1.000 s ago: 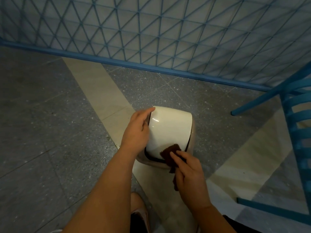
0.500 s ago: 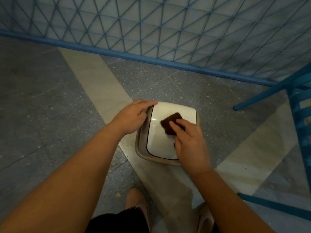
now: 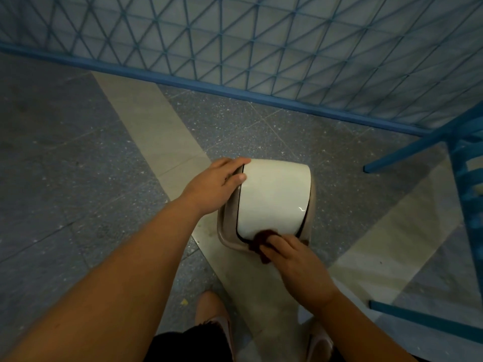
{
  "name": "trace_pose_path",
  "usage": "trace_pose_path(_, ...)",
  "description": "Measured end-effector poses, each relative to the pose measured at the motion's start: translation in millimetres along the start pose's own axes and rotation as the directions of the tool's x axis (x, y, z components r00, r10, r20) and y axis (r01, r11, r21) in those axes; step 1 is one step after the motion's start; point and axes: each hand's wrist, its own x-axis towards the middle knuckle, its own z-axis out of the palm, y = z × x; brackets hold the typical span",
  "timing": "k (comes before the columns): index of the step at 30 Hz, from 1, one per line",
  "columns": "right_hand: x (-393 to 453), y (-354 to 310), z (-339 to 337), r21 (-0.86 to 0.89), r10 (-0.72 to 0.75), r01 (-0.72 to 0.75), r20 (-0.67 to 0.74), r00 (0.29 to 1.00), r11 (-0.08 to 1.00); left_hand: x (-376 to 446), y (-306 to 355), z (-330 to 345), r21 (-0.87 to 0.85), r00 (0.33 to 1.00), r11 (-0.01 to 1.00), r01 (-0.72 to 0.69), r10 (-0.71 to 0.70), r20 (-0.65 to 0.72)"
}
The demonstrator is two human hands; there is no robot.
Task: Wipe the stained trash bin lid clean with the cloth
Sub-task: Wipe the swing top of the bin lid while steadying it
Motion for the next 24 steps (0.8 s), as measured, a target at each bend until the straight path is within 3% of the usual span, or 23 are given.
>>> trace_pose_path(7, -4, 28, -32, -0.016, 0.295, -0.307, -0.235, 0.926, 0.952, -5, -1, 11, -0.059, 0.999, 0.998, -0.003, 0.001, -0.042)
trace_pose_path(15, -30, 6, 9, 0.145, 0.341, -0.321, -0.152, 0.927, 0.936, -7, 4, 14, -0.105, 0.998, 0.994, 0.034, -0.039, -0.043)
trace_pose_path(18, -34, -17, 37, 0.39, 0.545, -0.478, -0.08, 0.834, 0.788, -9, 5, 16, -0.129, 0.998, 0.991, 0.041, -0.047, -0.044)
trace_pose_path(20, -20, -41, 49, 0.492, 0.603, -0.512, -0.034, 0.797, 0.704, -10, 6, 18, -0.136, 0.997, 0.989, 0.053, -0.06, -0.046)
trace_pose_path(24, 6, -73, 56, 0.577, 0.544, -0.461, 0.034, 0.839, 0.675, -9, 4, 17, -0.127, 0.997, 0.99, 0.066, -0.072, -0.039)
